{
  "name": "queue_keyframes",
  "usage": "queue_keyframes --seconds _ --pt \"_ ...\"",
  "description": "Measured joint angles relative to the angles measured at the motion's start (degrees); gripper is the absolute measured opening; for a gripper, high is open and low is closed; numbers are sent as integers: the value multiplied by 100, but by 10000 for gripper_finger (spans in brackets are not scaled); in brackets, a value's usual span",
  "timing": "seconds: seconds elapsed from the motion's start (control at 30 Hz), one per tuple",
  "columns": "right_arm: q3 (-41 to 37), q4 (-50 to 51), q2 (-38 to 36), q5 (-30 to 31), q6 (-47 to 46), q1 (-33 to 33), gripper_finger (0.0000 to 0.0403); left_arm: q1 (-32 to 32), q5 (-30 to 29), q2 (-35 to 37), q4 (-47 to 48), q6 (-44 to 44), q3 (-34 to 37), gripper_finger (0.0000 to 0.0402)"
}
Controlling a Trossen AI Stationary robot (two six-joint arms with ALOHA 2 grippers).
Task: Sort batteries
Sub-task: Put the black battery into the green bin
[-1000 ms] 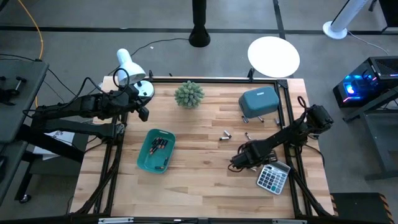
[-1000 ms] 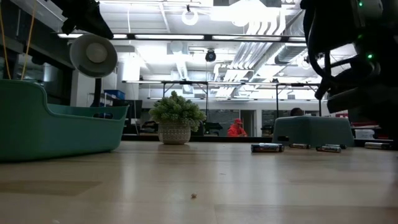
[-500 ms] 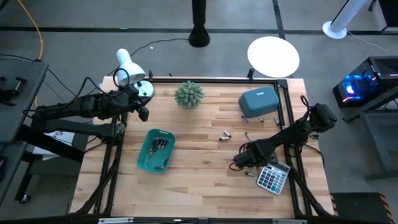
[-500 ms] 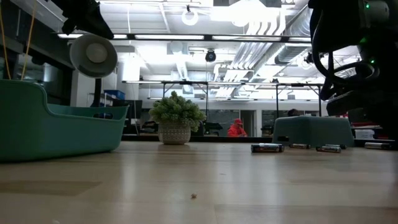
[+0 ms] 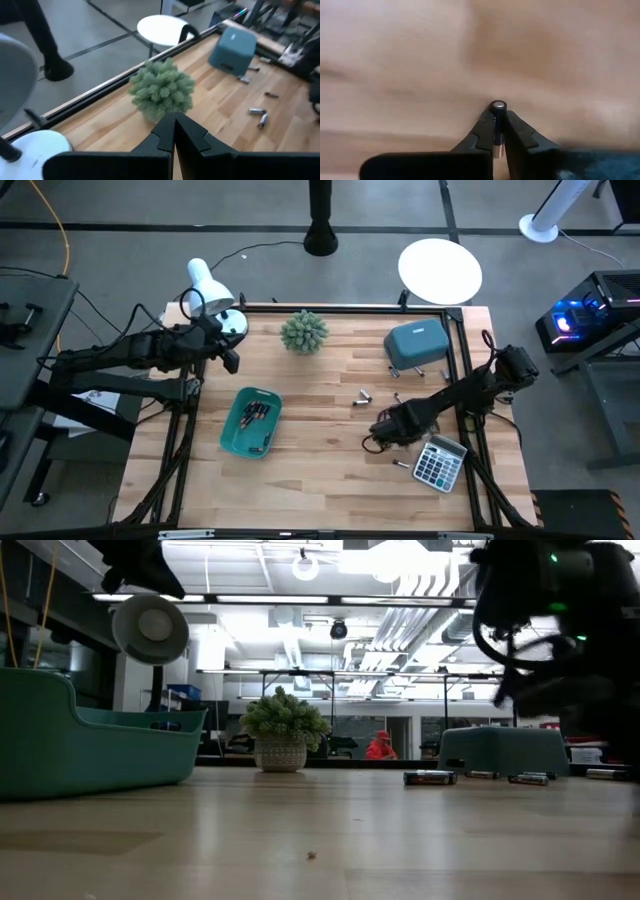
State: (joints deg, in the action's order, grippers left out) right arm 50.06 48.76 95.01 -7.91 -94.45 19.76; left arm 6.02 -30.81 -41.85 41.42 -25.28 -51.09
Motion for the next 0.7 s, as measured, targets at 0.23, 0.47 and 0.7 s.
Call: queue_keyframes --seconds 0.23,0.47,0.7 --pt "642 -613 -744 1591 952 -327 4 0 155 177 -573 97 -7 0" --pt "718 -4619 -350 1537 3097 -1416 2 -2 132 155 -809 99 -7 0" --pt "2202 -6030 1220 169 4209 -1979 1 -2 130 148 -836 -120 -7 0"
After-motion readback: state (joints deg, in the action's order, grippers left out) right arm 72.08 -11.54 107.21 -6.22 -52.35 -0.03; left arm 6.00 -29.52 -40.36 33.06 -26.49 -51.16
